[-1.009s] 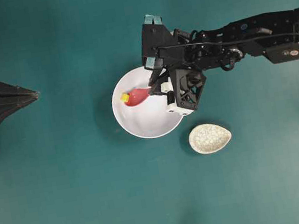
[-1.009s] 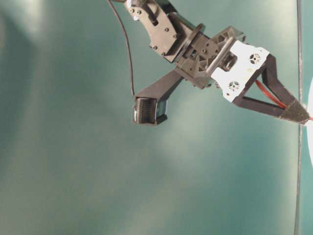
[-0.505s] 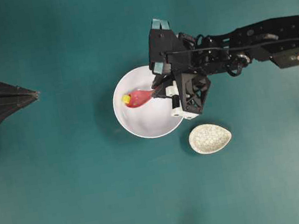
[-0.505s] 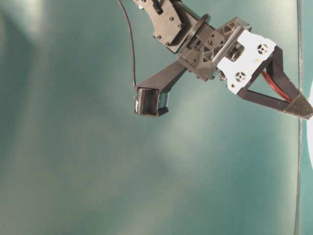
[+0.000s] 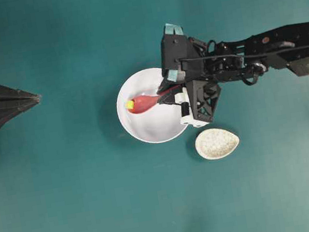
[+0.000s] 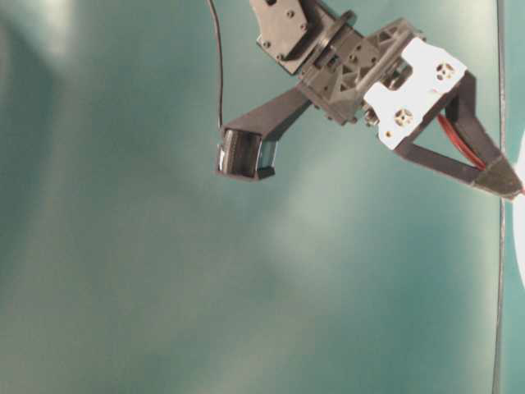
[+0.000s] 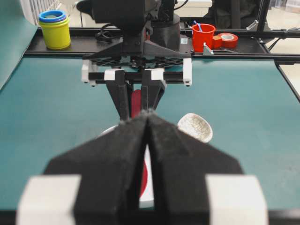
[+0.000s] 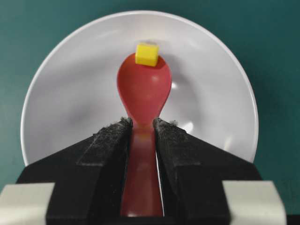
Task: Scoop the yellow hexagonal prism block from the bowl with a spoon using the right arm.
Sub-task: 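Raise the spoon with the yellow block above the bowl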
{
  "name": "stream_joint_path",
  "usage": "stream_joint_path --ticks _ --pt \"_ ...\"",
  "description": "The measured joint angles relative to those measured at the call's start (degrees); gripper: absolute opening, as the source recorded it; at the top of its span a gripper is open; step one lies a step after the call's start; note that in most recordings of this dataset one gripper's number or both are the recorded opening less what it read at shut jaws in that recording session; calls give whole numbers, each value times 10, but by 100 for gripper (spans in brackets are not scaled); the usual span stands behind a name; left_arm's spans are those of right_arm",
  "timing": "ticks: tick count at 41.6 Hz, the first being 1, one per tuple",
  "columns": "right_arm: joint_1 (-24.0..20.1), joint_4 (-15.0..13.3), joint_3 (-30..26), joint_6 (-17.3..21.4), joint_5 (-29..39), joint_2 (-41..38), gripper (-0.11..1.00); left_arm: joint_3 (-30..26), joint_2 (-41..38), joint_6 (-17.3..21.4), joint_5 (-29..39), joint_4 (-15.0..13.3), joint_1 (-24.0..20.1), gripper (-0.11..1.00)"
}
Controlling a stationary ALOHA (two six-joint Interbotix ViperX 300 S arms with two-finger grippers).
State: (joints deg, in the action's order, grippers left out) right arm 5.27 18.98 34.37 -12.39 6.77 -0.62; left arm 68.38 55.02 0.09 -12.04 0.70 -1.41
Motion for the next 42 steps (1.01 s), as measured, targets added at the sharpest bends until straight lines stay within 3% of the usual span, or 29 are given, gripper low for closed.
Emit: stream_joint_path --ticks 14,29,42 --pt "-18 1 34 0 -69 18 23 0 0 0 1 0 -1 0" --pt "-69 1 112 0 -248 76 23 0 0 0 2 0 -1 0" --pt "-78 2 186 1 -330 150 23 0 0 -2 2 1 0 0"
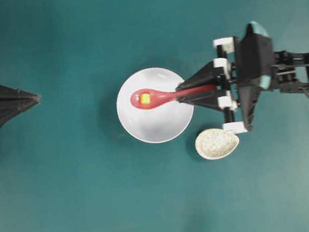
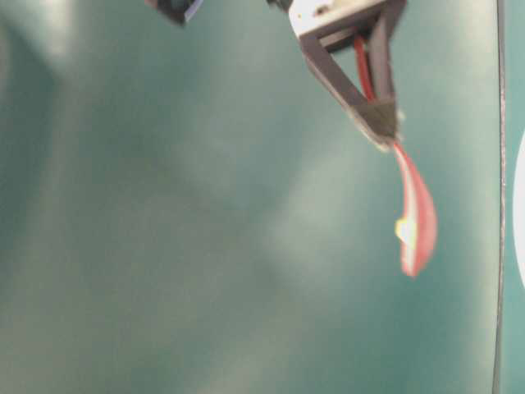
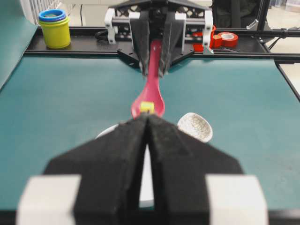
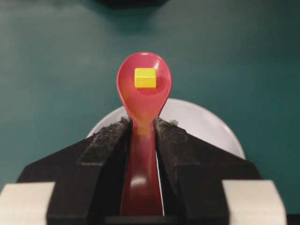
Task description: Scoop the yellow hexagonal prism block from the bowl with a spoon using the right arm.
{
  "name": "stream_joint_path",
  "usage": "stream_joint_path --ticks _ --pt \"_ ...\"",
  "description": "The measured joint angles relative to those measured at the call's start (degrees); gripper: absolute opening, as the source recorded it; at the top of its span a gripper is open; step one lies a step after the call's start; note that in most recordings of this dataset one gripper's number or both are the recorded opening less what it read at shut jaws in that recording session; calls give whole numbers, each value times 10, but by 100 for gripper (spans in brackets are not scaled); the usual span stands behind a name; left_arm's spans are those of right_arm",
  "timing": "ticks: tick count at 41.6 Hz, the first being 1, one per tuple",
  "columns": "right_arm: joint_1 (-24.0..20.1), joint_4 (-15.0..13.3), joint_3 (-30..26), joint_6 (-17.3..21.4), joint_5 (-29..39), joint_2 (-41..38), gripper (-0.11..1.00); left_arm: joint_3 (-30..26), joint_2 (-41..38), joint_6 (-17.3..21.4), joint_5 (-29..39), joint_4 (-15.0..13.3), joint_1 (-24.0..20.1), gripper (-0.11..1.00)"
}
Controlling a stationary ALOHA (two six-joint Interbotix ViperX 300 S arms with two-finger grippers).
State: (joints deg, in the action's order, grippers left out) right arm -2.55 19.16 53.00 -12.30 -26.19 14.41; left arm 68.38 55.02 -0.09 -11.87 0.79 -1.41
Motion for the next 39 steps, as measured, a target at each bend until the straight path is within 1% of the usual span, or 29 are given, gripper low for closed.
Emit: stream_joint_path --ticks 10,39 --pt "0 -1 32 0 -16 46 23 0 1 0 0 -1 0 0" --pt "-6 -1 35 -5 -16 64 23 0 1 -2 0 -1 -1 0"
